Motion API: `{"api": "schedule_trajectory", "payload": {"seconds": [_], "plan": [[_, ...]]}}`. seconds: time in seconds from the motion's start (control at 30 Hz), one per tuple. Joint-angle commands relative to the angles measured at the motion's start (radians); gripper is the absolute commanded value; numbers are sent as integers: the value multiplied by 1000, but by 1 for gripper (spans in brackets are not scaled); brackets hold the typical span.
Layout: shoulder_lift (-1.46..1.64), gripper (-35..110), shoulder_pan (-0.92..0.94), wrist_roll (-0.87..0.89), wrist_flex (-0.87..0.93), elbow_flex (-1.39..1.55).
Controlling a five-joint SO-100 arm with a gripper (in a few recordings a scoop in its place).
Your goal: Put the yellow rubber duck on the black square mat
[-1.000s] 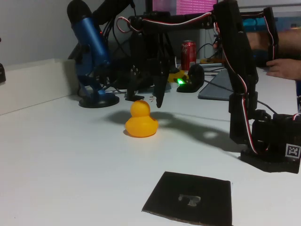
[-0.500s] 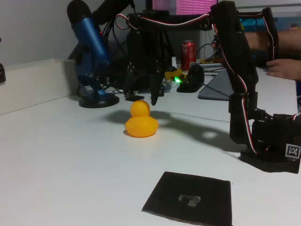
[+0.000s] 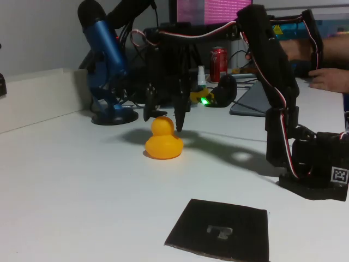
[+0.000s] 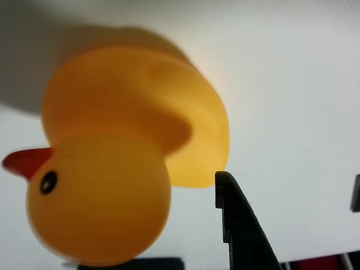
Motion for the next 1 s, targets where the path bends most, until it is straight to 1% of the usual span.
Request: {"api": "schedule_trajectory", "payload": {"seconds": [0.0, 0.97], "plan": [[21, 46, 21, -12, 3, -29], [-20, 46, 20, -18, 12, -34]]}}
